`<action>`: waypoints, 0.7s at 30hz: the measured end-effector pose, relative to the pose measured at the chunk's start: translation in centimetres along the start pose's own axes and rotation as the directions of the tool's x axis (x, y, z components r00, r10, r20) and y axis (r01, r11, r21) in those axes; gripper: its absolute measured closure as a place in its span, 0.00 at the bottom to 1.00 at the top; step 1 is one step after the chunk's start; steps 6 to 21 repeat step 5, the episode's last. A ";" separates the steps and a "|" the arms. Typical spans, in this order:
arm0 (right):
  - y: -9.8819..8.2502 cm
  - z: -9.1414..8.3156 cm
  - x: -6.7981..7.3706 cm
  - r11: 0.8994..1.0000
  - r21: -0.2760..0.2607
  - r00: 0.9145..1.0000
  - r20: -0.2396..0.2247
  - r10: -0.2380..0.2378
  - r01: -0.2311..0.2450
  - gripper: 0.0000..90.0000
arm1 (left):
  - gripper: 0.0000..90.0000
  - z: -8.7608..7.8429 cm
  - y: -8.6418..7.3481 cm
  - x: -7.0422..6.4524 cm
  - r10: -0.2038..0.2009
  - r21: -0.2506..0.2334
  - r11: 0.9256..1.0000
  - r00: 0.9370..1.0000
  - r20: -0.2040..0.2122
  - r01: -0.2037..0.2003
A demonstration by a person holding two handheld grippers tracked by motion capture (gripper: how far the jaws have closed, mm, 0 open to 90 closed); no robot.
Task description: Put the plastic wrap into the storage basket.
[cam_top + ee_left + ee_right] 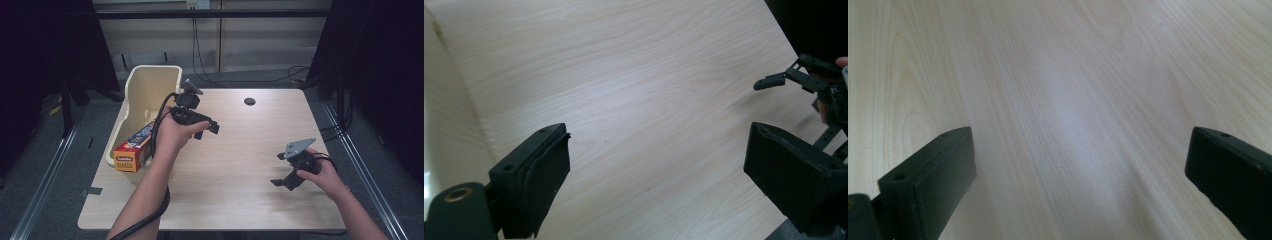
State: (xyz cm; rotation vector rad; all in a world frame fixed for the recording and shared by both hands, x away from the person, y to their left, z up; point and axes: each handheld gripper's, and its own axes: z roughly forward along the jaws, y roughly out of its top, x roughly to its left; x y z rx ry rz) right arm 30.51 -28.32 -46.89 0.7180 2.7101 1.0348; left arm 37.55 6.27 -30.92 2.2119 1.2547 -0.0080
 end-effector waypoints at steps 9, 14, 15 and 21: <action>-0.1 0.1 0.0 1.000 -0.003 1.000 -0.001 0.006 -0.006 0.00 | 0.11 0.8 -0.1 -0.5 0.023 0.004 1.000 1.000 0.009 -0.023; -0.1 0.1 0.0 1.000 -0.003 1.000 -0.001 0.006 -0.006 0.00 | 0.11 0.8 -0.1 -0.5 0.023 0.004 1.000 1.000 0.009 -0.023; -0.1 0.1 0.0 1.000 -0.003 1.000 -0.001 0.006 -0.006 0.00 | 0.11 0.8 -0.1 -0.5 0.023 0.004 1.000 1.000 0.009 -0.023; -0.1 0.1 0.0 1.000 -0.003 1.000 -0.001 0.006 -0.006 0.00 | 0.11 0.8 -0.1 -0.5 0.023 0.004 1.000 1.000 0.009 -0.023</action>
